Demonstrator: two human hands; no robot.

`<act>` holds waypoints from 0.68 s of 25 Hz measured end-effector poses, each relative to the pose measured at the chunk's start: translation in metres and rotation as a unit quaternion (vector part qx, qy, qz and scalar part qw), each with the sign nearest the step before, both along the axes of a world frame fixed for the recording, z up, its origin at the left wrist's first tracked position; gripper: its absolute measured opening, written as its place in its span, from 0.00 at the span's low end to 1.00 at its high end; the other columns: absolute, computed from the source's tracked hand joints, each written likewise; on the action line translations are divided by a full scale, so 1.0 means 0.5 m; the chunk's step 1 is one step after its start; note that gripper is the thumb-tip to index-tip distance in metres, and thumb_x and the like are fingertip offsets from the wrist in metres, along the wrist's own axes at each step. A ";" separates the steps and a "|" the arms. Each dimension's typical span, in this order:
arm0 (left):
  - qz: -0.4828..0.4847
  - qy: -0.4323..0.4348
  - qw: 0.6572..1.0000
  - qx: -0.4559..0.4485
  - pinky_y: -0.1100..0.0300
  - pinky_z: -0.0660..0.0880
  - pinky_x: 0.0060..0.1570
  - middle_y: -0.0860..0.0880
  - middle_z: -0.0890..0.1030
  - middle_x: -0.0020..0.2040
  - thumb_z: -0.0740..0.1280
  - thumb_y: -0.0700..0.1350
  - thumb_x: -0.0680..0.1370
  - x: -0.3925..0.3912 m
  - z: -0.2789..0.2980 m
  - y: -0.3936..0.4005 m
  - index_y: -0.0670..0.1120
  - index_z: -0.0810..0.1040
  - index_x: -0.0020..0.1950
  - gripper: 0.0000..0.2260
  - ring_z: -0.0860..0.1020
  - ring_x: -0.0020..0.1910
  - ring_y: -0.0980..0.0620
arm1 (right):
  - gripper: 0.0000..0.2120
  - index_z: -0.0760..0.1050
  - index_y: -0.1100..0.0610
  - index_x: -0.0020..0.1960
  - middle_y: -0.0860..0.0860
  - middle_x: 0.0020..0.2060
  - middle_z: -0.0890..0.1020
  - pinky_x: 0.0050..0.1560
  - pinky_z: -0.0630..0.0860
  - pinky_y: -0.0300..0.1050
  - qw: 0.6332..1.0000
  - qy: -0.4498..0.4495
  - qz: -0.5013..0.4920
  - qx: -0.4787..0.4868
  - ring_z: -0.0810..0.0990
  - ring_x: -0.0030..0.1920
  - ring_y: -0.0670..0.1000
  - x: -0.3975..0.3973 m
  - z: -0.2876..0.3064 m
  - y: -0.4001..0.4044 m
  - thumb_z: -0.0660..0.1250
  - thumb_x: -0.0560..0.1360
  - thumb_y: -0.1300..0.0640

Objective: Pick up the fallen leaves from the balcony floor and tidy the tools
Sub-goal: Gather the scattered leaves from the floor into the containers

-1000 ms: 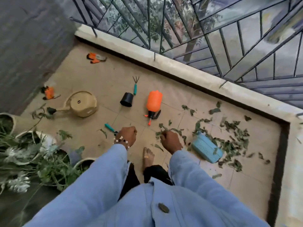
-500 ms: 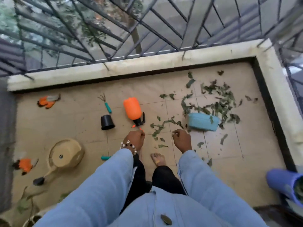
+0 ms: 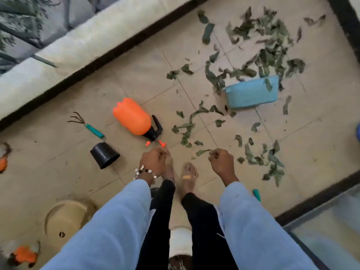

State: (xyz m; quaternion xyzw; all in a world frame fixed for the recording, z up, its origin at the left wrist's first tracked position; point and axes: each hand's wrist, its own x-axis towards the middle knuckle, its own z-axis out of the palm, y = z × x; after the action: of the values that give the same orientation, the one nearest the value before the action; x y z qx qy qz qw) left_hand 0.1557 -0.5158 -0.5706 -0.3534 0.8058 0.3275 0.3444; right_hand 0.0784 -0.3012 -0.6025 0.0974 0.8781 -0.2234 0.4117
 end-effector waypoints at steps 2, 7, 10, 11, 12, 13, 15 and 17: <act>-0.012 -0.008 1.000 0.012 0.53 0.75 0.53 0.43 0.84 0.50 0.63 0.41 0.78 -0.011 -0.108 0.006 0.47 0.82 0.55 0.10 0.80 0.52 0.42 | 0.10 0.80 0.63 0.54 0.59 0.50 0.84 0.58 0.72 0.43 0.999 -0.019 -0.024 0.012 0.80 0.55 0.58 0.008 -0.110 0.015 0.68 0.74 0.62; -0.059 -0.011 0.997 0.050 0.54 0.77 0.51 0.43 0.85 0.46 0.62 0.40 0.78 -0.037 -0.431 0.046 0.44 0.82 0.52 0.09 0.82 0.46 0.44 | 0.18 0.75 0.63 0.62 0.60 0.58 0.79 0.61 0.67 0.44 0.997 -0.055 -0.010 0.052 0.76 0.61 0.58 0.071 -0.447 0.059 0.69 0.75 0.58; -0.105 -0.010 0.993 0.056 0.54 0.78 0.49 0.44 0.85 0.45 0.63 0.42 0.79 -0.035 -0.569 0.057 0.46 0.81 0.51 0.07 0.83 0.45 0.44 | 0.26 0.65 0.63 0.70 0.62 0.64 0.71 0.61 0.68 0.49 0.992 -0.029 0.104 0.059 0.71 0.62 0.62 0.116 -0.576 0.052 0.68 0.75 0.58; -0.119 -0.011 0.991 0.057 0.54 0.79 0.48 0.44 0.85 0.45 0.63 0.42 0.79 -0.031 -0.607 0.061 0.47 0.80 0.50 0.07 0.83 0.44 0.44 | 0.27 0.65 0.65 0.70 0.63 0.62 0.72 0.59 0.69 0.50 0.986 0.007 0.142 0.085 0.72 0.61 0.62 0.129 -0.612 0.049 0.69 0.74 0.59; -0.125 -0.012 0.990 0.060 0.54 0.79 0.48 0.44 0.85 0.44 0.63 0.42 0.79 -0.029 -0.637 0.064 0.47 0.80 0.49 0.07 0.83 0.43 0.44 | 0.27 0.70 0.67 0.66 0.63 0.58 0.75 0.56 0.72 0.51 0.977 0.048 0.176 0.114 0.75 0.56 0.62 0.139 -0.640 0.042 0.73 0.70 0.61; -0.123 -0.016 0.990 0.066 0.54 0.79 0.47 0.44 0.85 0.44 0.62 0.42 0.79 -0.025 -0.662 0.067 0.48 0.79 0.48 0.06 0.83 0.43 0.44 | 0.24 0.75 0.68 0.59 0.63 0.52 0.78 0.50 0.75 0.50 0.966 0.085 0.203 0.136 0.77 0.51 0.62 0.151 -0.669 0.037 0.76 0.66 0.64; -0.094 -0.026 0.992 0.077 0.53 0.80 0.46 0.44 0.85 0.43 0.62 0.41 0.79 -0.014 -0.690 0.068 0.48 0.78 0.46 0.06 0.83 0.42 0.45 | 0.14 0.78 0.69 0.48 0.64 0.43 0.79 0.38 0.75 0.49 0.969 0.112 0.183 0.122 0.78 0.43 0.63 0.175 -0.714 0.037 0.72 0.62 0.74; -0.049 -0.030 0.995 0.080 0.55 0.80 0.45 0.45 0.84 0.41 0.62 0.41 0.79 -0.002 -0.702 0.065 0.46 0.79 0.47 0.06 0.82 0.40 0.47 | 0.10 0.78 0.68 0.42 0.63 0.39 0.77 0.33 0.68 0.45 0.980 0.141 0.119 0.073 0.78 0.41 0.62 0.184 -0.731 0.037 0.68 0.62 0.76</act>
State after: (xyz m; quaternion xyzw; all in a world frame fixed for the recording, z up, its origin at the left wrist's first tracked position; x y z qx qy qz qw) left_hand 0.1549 -0.4835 -0.9216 -0.2946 0.7823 0.3631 0.4116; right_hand 0.1701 -0.2826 -0.9679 -0.0102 0.9465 -0.1197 0.2996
